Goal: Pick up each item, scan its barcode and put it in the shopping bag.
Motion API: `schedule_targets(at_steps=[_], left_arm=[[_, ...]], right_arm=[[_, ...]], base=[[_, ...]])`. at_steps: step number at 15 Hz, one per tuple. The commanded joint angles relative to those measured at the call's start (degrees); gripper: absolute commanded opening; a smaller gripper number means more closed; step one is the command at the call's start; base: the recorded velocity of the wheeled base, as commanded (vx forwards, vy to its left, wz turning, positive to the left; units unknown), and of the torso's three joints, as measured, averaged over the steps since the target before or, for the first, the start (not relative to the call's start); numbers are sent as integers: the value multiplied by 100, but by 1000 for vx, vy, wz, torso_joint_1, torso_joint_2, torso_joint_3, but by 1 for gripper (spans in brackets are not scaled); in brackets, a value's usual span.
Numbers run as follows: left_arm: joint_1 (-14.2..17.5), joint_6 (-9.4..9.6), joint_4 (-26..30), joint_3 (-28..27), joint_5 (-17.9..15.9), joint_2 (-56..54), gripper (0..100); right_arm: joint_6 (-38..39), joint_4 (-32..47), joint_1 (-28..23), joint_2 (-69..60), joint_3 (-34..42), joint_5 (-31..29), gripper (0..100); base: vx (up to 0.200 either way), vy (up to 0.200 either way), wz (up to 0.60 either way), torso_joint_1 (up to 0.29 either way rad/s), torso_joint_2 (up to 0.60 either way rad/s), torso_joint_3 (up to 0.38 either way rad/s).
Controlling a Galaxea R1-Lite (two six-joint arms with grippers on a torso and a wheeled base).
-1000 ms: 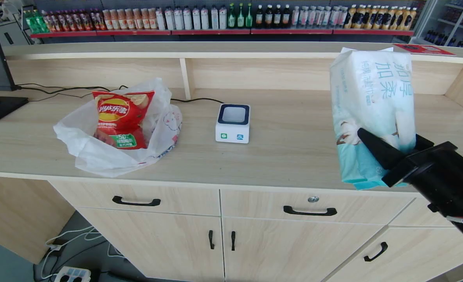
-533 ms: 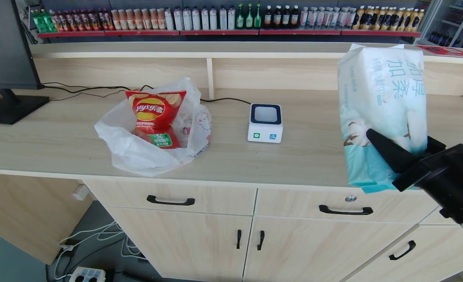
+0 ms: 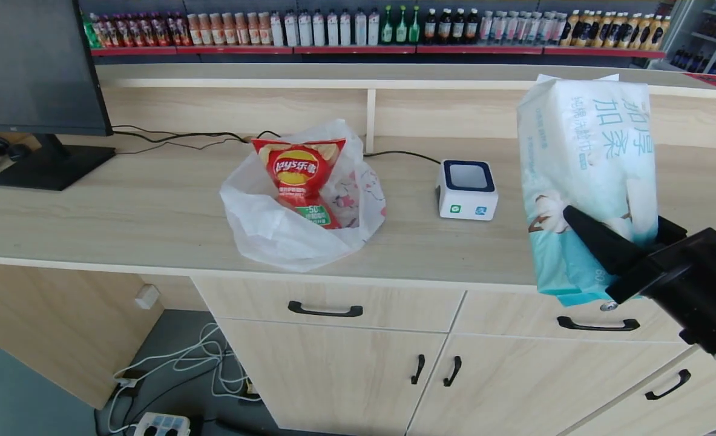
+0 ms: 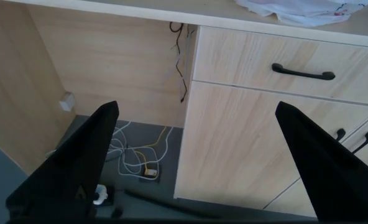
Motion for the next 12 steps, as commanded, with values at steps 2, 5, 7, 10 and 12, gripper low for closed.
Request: schedule_targets(at_steps=[2, 5, 7, 10, 12], left_arm=[[4, 2, -4, 0, 1, 0, 100], [4, 2, -4, 0, 1, 0, 100], [4, 11, -4, 0, 1, 0, 100], [4, -15, -4, 0, 1, 0, 100], [4, -6, -4, 0, 1, 0, 100]], right_arm=[[-3, 1, 135, -99, 265, 2, 0], [-3, 1, 197, -134, 388, 2, 0], [-12, 1, 223, -134, 511, 2, 0], [-3, 10, 223, -117, 625, 2, 0], [-21, 10, 223, -38, 748, 2, 0]], base=[[0, 100, 0, -1, 1, 4], [67, 0, 0, 1, 1, 1], [200, 0, 0, 0, -2, 5], [200, 0, 0, 2, -1, 2], [0, 0, 0, 0, 0, 0]])
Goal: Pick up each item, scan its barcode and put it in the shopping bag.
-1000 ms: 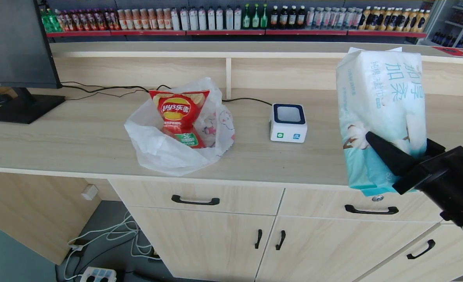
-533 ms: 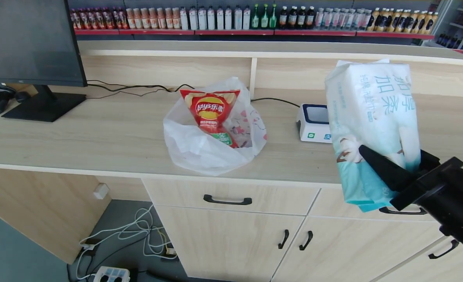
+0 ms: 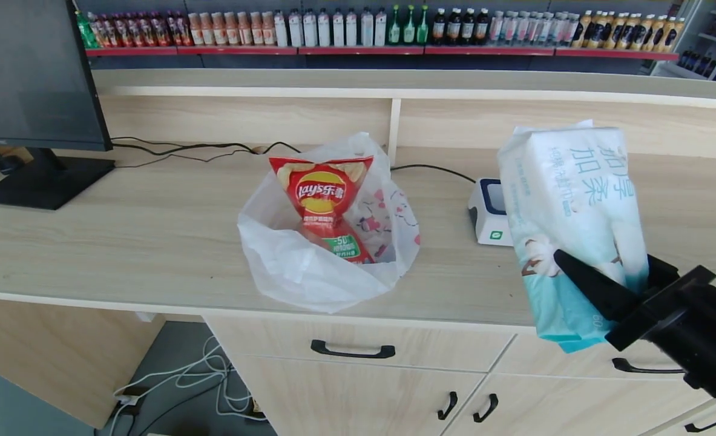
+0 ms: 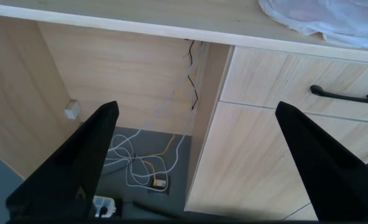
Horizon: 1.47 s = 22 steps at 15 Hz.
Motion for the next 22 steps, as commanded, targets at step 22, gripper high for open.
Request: schedule_targets(at_steps=[22], left_arm=[[4, -10, -21, 0, 1, 0, 100]], right_arm=[[273, -89, 113, 2328, -1858, -1659, 0]], base=[[0, 0, 0, 0, 0, 0]])
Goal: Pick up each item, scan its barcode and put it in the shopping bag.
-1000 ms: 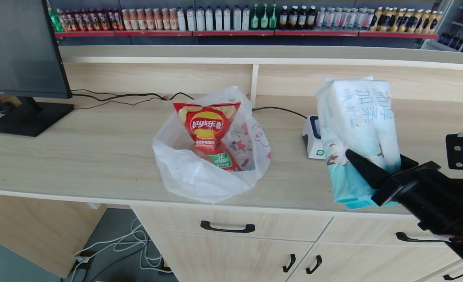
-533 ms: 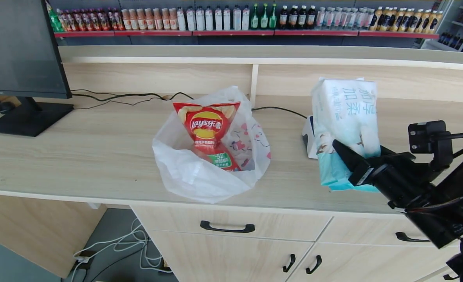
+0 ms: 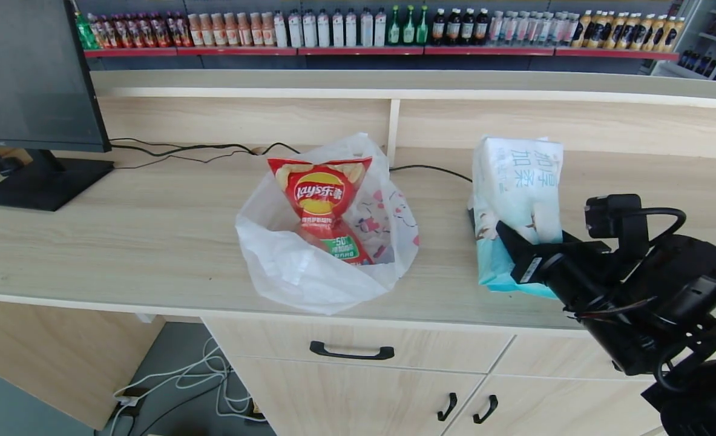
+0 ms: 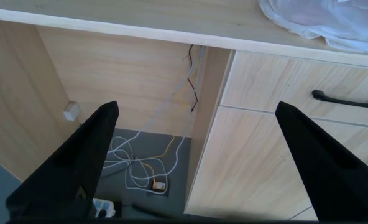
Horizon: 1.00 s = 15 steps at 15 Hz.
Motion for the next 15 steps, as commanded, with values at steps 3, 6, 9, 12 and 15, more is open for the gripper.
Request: schedule_targets(at_steps=[3, 6, 9, 12, 15], left_arm=[[1, -2, -2, 0, 1, 0, 100], [1, -2, -2, 0, 1, 0, 100], [1, -2, 7, 0, 1, 0, 100], [1, -2, 7, 0, 10, 0, 100], [1, -2, -2, 0, 1, 0, 100]], right_arm=[[72, 1, 10, 220, -133, -140, 0], [90, 1, 10, 264, -142, -131, 0], [151, 1, -8, 404, -265, -140, 0], [195, 1, -8, 422, -265, -149, 0], [195, 1, -8, 448, -265, -149, 0]], base=[[0, 0, 0, 0, 0, 0], [0, 0, 0, 0, 0, 0], [0, 0, 0, 0, 0, 0], [0, 0, 0, 0, 0, 0], [0, 0, 0, 0, 0, 0]])
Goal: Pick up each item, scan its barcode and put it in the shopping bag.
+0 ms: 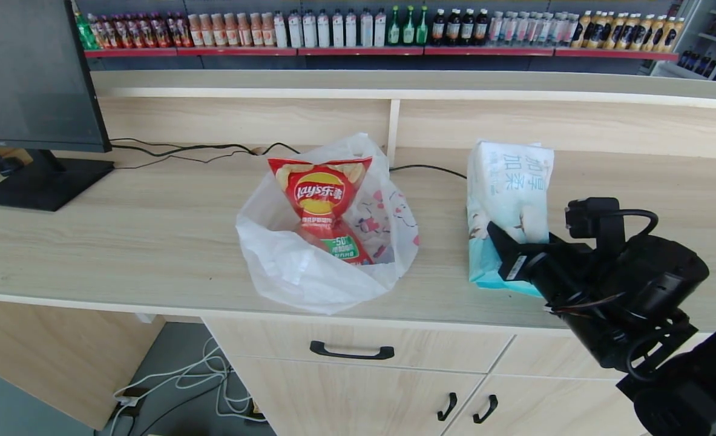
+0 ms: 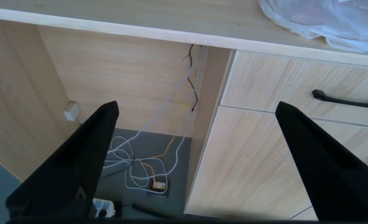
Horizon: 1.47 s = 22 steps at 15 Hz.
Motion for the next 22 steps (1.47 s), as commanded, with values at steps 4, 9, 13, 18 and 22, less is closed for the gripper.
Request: schedule_targets(at_steps=[4, 9, 13, 18, 22], left_arm=[[1, -2, -4, 0, -1, 0, 100], [1, -2, 5, 0, -1, 0, 100], [1, -2, 5, 0, -1, 0, 100], [1, -2, 5, 0, 8, 0, 100], [1, -2, 5, 0, -1, 0, 100]], right_arm=[[10, 15, 3, -5, 53, -25, 0], [81, 23, 372, -260, 115, -333, 0], [265, 32, 372, -550, 238, -280, 0], [177, 23, 416, -1121, 220, 28, 0], [89, 23, 416, -1244, 1, 72, 0]], base=[[0, 0, 0, 0, 0, 0], [0, 0, 0, 0, 0, 0], [0, 0, 0, 0, 0, 0], [0, 0, 0, 0, 0, 0], [-50, 0, 0, -1, -1, 2]])
